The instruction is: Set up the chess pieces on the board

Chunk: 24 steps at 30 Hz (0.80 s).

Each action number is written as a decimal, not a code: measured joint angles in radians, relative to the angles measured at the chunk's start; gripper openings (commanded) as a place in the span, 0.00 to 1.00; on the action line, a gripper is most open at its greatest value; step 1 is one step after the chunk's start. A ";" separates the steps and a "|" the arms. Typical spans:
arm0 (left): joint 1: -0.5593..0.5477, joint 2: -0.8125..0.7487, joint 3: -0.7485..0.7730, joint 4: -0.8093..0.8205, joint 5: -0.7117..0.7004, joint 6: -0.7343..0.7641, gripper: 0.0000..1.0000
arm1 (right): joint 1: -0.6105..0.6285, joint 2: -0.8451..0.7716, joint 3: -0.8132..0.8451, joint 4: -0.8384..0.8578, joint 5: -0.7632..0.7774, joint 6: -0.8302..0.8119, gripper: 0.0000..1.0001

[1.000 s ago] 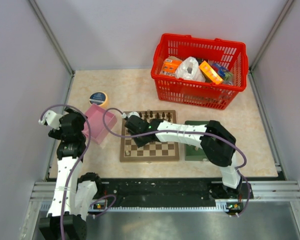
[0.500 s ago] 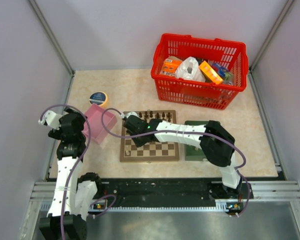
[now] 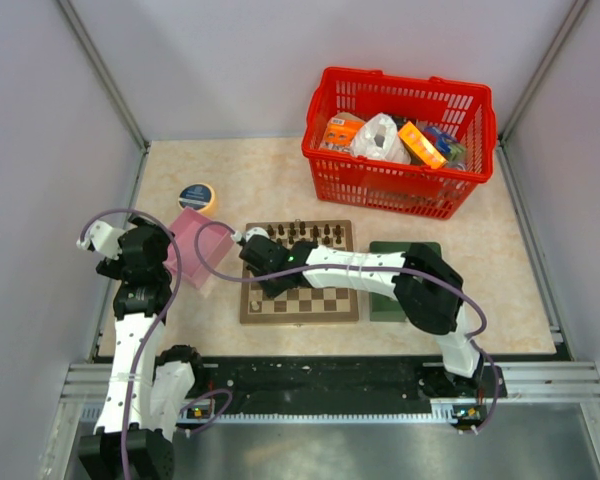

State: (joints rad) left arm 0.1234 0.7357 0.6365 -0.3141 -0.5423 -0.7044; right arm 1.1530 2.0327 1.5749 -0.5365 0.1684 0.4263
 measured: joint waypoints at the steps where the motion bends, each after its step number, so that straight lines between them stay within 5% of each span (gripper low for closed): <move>1: 0.000 0.000 0.000 0.000 0.000 0.000 0.99 | 0.001 0.002 0.005 -0.002 0.000 -0.001 0.12; 24: 0.001 0.000 0.000 0.008 0.003 0.000 0.99 | 0.003 0.010 0.014 0.000 -0.017 -0.014 0.20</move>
State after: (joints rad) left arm 0.1242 0.7357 0.6365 -0.3061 -0.5388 -0.7044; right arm 1.1561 2.0422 1.5887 -0.5362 0.1513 0.4122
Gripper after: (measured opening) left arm 0.987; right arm 0.199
